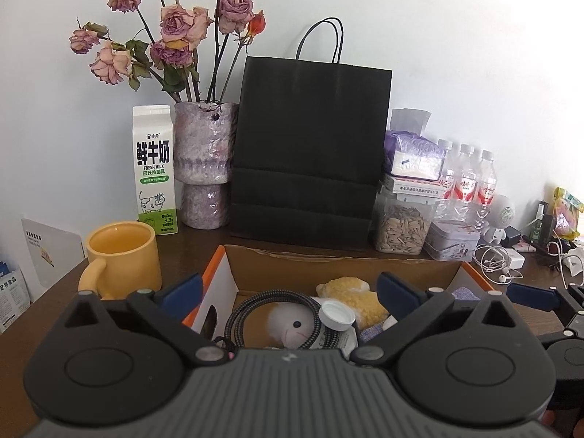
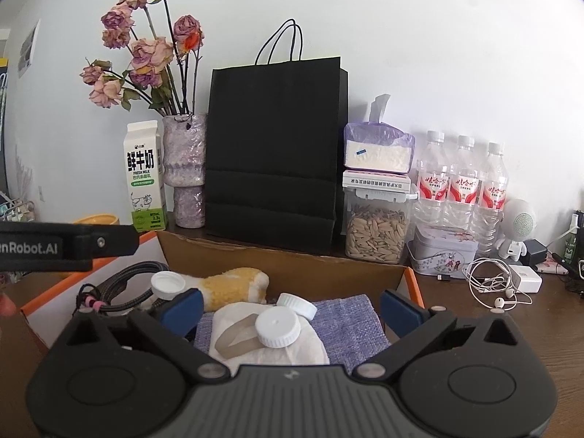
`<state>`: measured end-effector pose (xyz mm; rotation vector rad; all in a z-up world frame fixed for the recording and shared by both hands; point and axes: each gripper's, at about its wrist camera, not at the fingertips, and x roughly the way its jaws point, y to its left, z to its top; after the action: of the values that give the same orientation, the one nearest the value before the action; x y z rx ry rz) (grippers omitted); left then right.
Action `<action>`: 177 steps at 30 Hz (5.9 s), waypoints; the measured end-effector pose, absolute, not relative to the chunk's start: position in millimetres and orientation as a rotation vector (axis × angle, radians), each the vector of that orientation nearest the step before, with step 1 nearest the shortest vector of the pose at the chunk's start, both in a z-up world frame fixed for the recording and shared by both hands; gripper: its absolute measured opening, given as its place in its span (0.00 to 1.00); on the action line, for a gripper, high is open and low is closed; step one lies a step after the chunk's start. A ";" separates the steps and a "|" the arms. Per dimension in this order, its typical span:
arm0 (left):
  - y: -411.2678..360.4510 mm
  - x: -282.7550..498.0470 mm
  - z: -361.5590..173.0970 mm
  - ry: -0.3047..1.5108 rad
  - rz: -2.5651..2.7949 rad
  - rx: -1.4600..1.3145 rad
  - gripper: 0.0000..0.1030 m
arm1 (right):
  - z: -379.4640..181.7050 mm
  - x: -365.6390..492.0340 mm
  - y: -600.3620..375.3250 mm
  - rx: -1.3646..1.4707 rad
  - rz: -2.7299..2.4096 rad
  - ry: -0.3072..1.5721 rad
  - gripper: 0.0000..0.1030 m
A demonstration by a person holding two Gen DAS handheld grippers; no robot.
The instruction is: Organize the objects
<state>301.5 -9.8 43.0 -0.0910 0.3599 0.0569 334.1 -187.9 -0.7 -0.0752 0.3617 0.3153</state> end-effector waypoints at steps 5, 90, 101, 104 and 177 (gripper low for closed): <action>-9.1 282.4 46.3 0.354 0.045 -0.096 1.00 | 3.7 317.2 -186.8 -0.082 0.331 0.353 1.00; -31.3 228.6 -31.0 0.672 -0.049 0.019 1.00 | -52.3 235.8 -205.5 -0.075 0.365 0.558 0.25; -44.9 242.0 -38.5 0.703 -0.071 0.010 0.44 | -52.4 236.1 -225.4 -0.058 0.344 0.543 0.25; -45.7 239.5 -37.3 0.688 -0.091 0.002 0.40 | -51.6 234.8 -224.2 -0.062 0.349 0.538 0.25; 3.6 261.4 54.8 0.361 0.012 -0.050 1.00 | 12.0 298.5 -175.0 -0.068 0.316 0.367 1.00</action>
<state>261.4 3.6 54.8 -0.0505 0.3606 0.0115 298.5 -175.0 12.0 -0.0682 0.3675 0.3158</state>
